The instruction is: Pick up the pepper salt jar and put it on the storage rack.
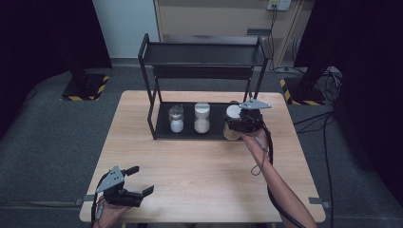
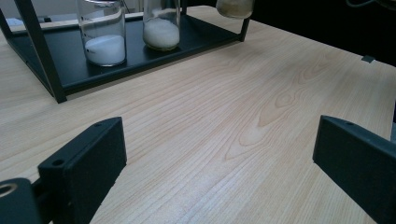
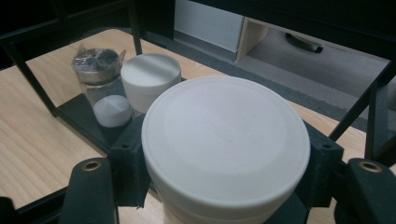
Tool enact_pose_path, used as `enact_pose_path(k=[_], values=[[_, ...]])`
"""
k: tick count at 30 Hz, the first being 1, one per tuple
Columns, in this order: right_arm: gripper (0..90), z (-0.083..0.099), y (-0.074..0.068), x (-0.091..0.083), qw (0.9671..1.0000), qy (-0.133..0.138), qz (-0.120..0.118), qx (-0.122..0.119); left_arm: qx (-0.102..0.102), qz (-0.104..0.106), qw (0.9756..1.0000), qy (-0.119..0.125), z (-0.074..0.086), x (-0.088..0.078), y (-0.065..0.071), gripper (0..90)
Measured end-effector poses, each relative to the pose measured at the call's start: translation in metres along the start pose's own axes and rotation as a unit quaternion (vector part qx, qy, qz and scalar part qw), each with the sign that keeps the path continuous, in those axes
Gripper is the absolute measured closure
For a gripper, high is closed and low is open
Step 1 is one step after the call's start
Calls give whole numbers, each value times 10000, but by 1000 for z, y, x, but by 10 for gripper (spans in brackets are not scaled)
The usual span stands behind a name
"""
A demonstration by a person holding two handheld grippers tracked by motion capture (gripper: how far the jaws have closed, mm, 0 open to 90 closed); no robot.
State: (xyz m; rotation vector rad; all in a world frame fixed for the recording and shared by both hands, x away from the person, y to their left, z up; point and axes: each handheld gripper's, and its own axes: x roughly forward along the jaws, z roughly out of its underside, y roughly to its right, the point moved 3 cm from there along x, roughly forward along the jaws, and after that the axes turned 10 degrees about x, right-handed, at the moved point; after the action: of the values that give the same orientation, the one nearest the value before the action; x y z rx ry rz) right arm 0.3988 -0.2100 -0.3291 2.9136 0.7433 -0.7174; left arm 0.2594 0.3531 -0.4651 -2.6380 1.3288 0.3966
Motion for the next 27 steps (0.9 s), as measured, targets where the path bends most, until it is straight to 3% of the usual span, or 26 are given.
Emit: enact_pose_path(k=[8,27], values=[[336,-5,1,20,9999,-15,151,78,-2,5,10000,4,0,0,0,16],[335,2,11,56,9990,-157,394,171,-12,4,10000,1,1,0,-1,16]])
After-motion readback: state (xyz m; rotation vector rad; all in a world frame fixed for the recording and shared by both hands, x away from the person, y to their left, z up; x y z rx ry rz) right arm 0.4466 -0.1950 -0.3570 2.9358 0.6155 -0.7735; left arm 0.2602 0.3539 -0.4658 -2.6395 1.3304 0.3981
